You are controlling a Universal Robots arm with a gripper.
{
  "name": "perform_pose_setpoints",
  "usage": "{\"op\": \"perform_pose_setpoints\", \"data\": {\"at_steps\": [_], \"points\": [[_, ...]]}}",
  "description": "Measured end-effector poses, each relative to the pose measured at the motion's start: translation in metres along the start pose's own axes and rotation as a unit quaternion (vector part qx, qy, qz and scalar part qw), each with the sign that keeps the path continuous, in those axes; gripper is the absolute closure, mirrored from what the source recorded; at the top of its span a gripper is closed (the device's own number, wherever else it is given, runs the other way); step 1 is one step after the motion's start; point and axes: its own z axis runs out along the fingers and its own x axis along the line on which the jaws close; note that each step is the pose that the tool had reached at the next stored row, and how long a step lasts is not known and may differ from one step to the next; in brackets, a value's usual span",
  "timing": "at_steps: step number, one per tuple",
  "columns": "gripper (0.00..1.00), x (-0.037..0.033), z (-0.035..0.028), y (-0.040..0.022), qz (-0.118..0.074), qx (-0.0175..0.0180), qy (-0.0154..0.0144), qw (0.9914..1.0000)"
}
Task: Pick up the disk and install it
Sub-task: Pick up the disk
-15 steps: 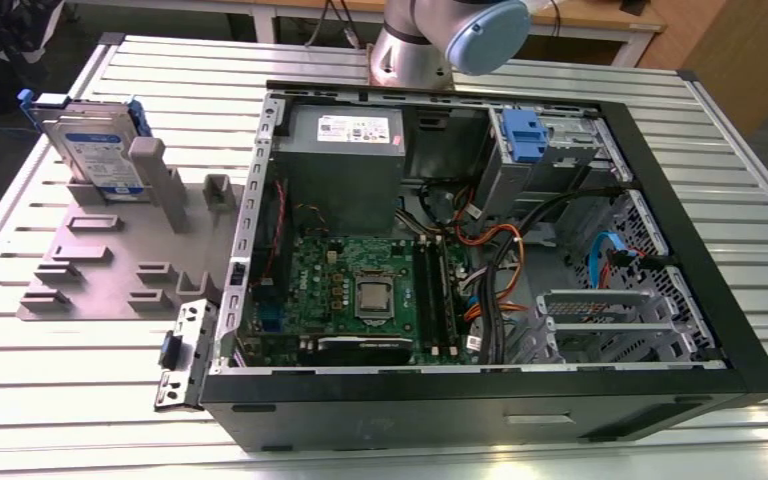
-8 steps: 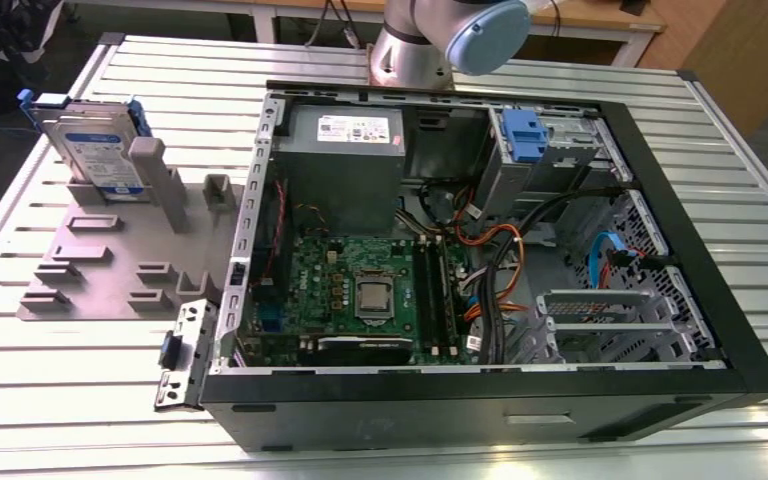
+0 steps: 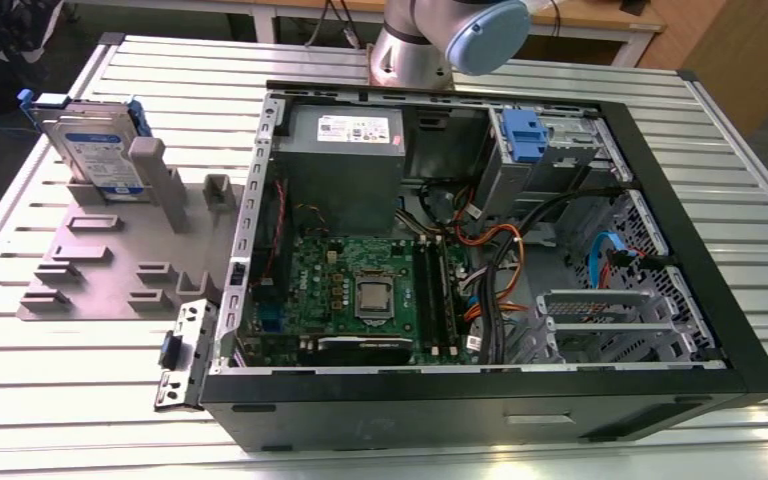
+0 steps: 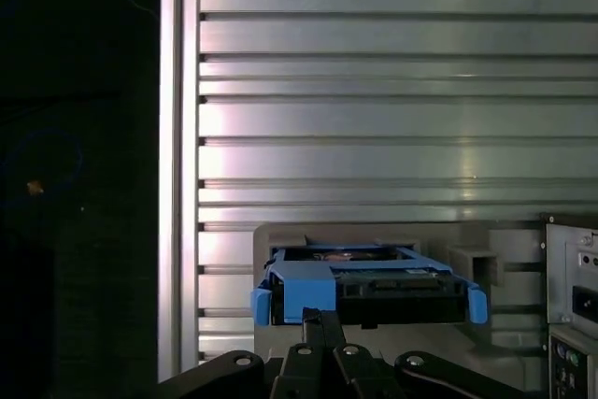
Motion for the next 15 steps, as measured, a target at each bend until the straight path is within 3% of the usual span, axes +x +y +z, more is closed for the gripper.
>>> {"op": "perform_pose_setpoints", "data": {"at_steps": [7,15], "points": [[0.89,0.0002,0.0000,0.0000,-0.042,-0.0005,0.0018,0.99912],[0.89,0.0002,0.0000,0.0000,-0.047,-0.0006,0.0020,0.99891]]}}
